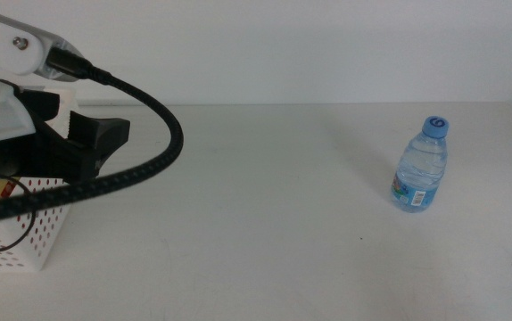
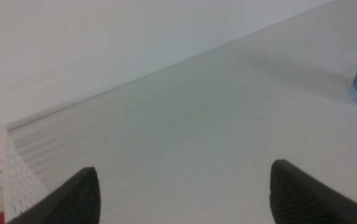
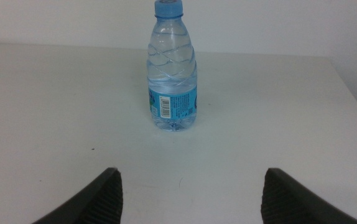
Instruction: Use arms to grab the bottles and put them into the dustbin to the left of the table.
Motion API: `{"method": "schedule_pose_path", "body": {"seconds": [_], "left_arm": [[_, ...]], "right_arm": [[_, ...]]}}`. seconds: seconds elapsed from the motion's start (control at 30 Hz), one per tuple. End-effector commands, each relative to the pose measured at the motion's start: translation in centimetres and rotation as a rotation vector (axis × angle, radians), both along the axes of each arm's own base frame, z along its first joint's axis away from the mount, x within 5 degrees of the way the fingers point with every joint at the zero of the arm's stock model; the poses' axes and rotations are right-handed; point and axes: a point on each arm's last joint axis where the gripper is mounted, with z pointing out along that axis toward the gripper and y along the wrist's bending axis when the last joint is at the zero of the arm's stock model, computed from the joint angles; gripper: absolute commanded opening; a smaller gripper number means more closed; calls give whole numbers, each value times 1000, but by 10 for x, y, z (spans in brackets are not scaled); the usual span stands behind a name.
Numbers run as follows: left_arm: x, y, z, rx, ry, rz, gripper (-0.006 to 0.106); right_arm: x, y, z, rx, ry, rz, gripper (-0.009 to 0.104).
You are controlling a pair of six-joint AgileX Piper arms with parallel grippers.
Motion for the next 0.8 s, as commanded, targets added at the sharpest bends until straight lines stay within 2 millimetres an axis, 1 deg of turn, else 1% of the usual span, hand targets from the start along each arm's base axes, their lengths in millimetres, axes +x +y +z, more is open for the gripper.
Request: {"method": "schedule_pose_path", "body": {"seconds": [0.0,0.1,0.2,0.3,0.43,0.53,0.6,0.77], "left_arm": [[0,1,17,-52,-90,20,89],[0,1,17,-52,-90,20,89],[0,1,17,-52,-90,20,89],[0,1,17,-52,-90,20,89],[0,1,17,-52,-90,20,89],[0,1,17,-52,-90,20,89],[0,1,17,-52,-90,20,89],[0,1,17,-51,-89,20,89]], "right_arm": [[-1,0,23,-5,-120,-2,58],[2,0,41,-8,-98,-2,58],[10,1,63,-15,-47,-3,58],[23,3,87,-20,-18,-3,58],[49,6,114,-29,34,-2,58],[73,9,127,-34,69,-1,58],[88,12,132,-37,81,0,58],[119,16,131,-24,20,4,58]]}}
